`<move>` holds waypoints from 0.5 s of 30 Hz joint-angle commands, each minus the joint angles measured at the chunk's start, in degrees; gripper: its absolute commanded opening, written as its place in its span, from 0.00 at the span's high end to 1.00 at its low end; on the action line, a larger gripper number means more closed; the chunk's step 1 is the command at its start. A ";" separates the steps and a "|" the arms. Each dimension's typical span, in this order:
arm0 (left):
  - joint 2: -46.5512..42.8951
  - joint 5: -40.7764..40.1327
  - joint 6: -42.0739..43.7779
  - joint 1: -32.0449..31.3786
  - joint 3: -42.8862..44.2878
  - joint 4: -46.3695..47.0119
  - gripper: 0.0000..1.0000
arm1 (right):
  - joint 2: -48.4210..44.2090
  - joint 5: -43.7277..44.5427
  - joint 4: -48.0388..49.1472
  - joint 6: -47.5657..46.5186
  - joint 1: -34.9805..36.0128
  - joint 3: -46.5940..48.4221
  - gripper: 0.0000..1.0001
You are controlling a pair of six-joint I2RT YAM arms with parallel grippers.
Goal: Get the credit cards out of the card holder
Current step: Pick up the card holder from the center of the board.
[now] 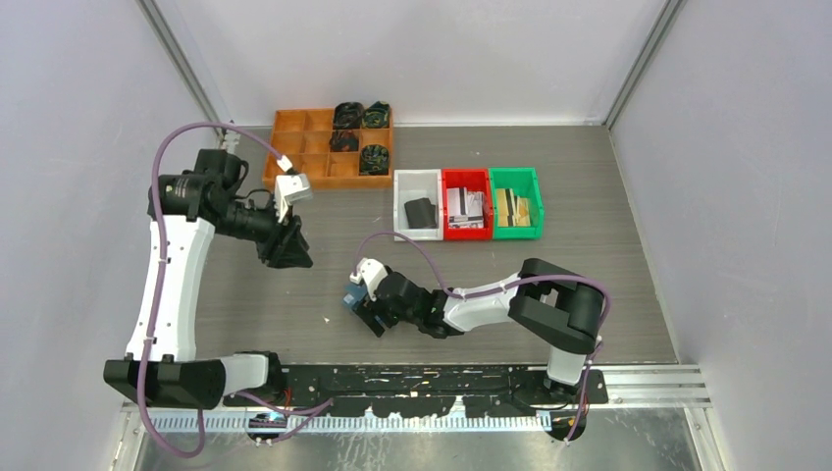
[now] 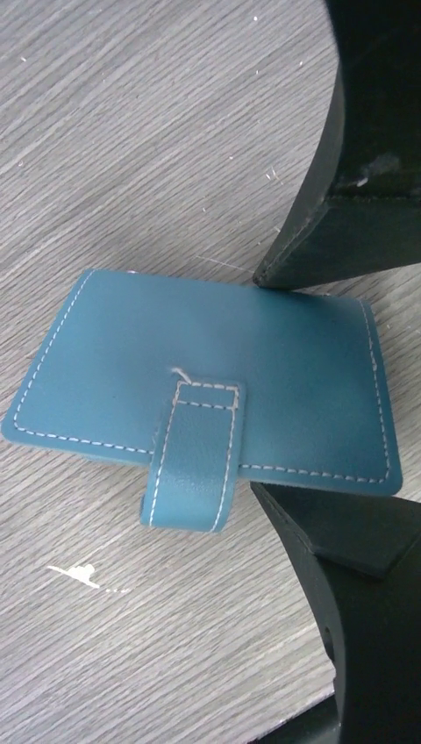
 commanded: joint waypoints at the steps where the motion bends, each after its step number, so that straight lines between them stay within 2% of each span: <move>1: -2.81 1.97 3.31 0.39 -3.81 -5.64 0.58 | -2.48 -2.66 4.50 0.27 -0.30 0.58 0.27; 3: -4.58 2.55 4.15 0.41 -6.78 -3.62 0.58 | -2.82 -5.27 5.10 1.47 -1.10 0.34 0.35; 8: -9.35 2.11 6.36 0.28 -16.41 4.17 0.58 | -3.19 -10.93 6.05 4.04 -3.13 -0.10 0.44; 15: -18.63 -2.78 5.88 -1.29 -32.84 24.93 0.58 | -2.34 -11.88 4.38 5.86 -5.22 0.86 0.55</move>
